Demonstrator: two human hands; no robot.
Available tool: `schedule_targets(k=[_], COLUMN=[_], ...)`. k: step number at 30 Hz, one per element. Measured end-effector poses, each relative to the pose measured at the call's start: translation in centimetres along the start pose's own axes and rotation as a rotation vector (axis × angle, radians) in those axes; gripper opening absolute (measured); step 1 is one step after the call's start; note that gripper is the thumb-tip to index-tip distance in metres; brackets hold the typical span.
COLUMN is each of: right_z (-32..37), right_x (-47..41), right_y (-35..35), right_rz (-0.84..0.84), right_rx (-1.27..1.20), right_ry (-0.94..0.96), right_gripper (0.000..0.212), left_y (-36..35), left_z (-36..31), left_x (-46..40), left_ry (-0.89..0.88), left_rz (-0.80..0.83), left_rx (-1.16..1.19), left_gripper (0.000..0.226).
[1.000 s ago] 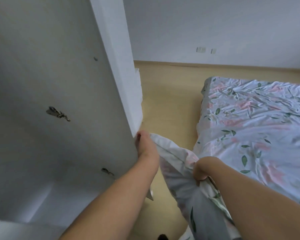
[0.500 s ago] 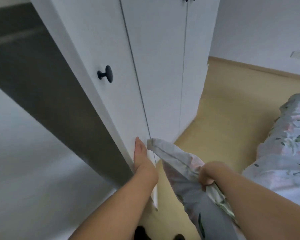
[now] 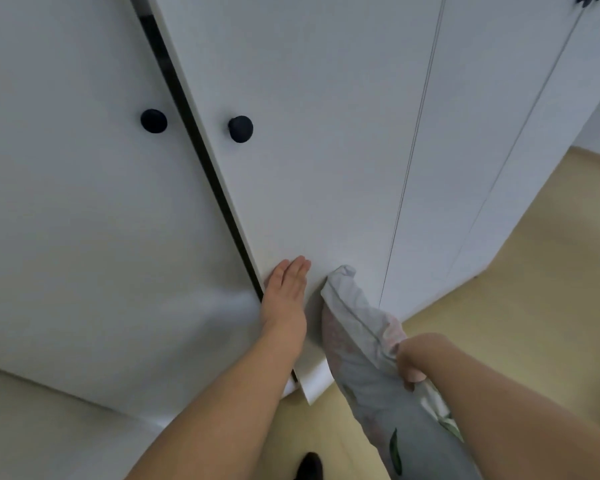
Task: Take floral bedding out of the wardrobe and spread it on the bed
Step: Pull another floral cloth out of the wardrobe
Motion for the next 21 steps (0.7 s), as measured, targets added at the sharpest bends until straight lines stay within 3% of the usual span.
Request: schedule_targets(k=[7,16,19,21], right_z=[-0.2,0.5,0.7,0.6], right_x=[-0.8,-0.9,-0.8,-0.5], right_y=[0.5,2.6,2.7,2.8], right_rz=[0.037,0.016,-0.036,-0.084], right_rx=[0.036,0.006,-0.025,-0.064], right_ry=[-0.010,0.016,0.031,0.035], right_gripper=[0.074,0.052,0.044,0.038], left_y=[-1.8,-3.9,-3.3,-2.5], left_z=[1.6,2.5,1.9,0.8], left_x=[-2.9,-4.9,-5.0,-4.9], left_ry=[0.060,0.082,0.064,-0.054], left_rz=[0.030,0.014,-0.094,-0.230], left_rx=[0.067,0.186,0.330,0.499], left_gripper=[0.069,0.069,0.071,0.074])
Point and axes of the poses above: each hand's wrist, its own x-axis away from the middle knuckle, its own y-axis out of the back of the hand, z = x × y, the point moved 9 cm from there along -x, towards the middle knuckle, and after that the axes turned 10 degrees about -z, right-handed, at the moved point
